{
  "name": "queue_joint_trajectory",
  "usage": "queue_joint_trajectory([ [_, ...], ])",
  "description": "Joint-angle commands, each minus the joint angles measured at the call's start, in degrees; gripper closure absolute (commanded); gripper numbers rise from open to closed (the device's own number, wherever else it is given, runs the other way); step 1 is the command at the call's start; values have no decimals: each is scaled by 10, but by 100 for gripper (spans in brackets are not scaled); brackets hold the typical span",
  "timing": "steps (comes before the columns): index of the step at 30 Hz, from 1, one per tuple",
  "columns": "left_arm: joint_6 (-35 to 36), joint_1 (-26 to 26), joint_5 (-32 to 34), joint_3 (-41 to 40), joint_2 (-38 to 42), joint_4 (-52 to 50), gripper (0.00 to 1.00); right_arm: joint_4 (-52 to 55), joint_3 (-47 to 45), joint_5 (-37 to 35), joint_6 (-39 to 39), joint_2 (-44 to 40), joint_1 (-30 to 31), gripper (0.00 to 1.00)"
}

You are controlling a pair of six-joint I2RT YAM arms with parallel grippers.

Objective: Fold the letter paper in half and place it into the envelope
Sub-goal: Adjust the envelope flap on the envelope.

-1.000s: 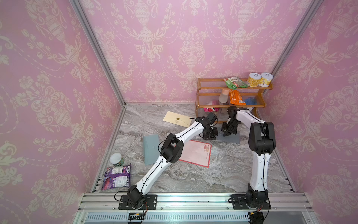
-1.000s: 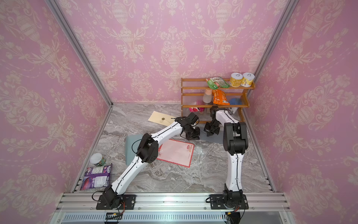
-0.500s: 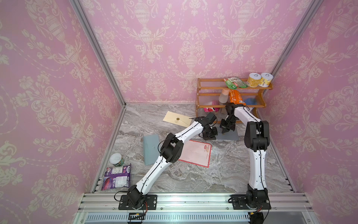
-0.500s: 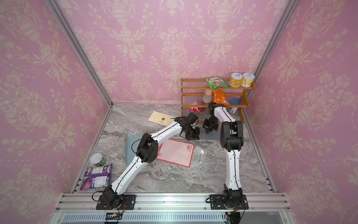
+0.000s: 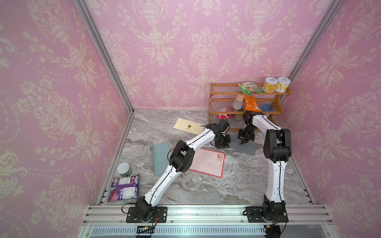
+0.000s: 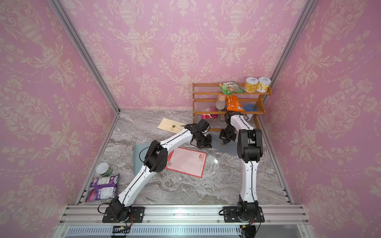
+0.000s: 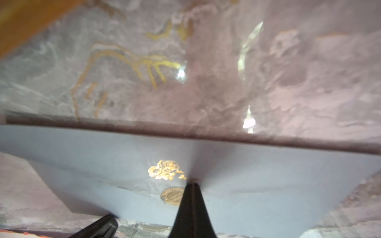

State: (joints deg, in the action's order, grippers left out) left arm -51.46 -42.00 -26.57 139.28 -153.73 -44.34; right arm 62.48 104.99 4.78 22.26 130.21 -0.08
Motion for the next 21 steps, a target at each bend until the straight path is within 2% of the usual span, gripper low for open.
queue_joint_trajectory([
  [1, -16, 12, 48, -35, -23, -71, 100, 14, -30, -83, -16, 11, -14, 100],
  [3, -19, 13, 48, -34, -24, -70, 100, 13, -31, -77, -19, 8, -14, 100],
  [16, -32, 10, 42, -35, -31, -54, 100, -33, -61, 81, -10, -3, 36, 100],
  [21, -31, 8, 39, -35, -33, -54, 100, -30, -41, 101, -6, 10, 41, 100],
])
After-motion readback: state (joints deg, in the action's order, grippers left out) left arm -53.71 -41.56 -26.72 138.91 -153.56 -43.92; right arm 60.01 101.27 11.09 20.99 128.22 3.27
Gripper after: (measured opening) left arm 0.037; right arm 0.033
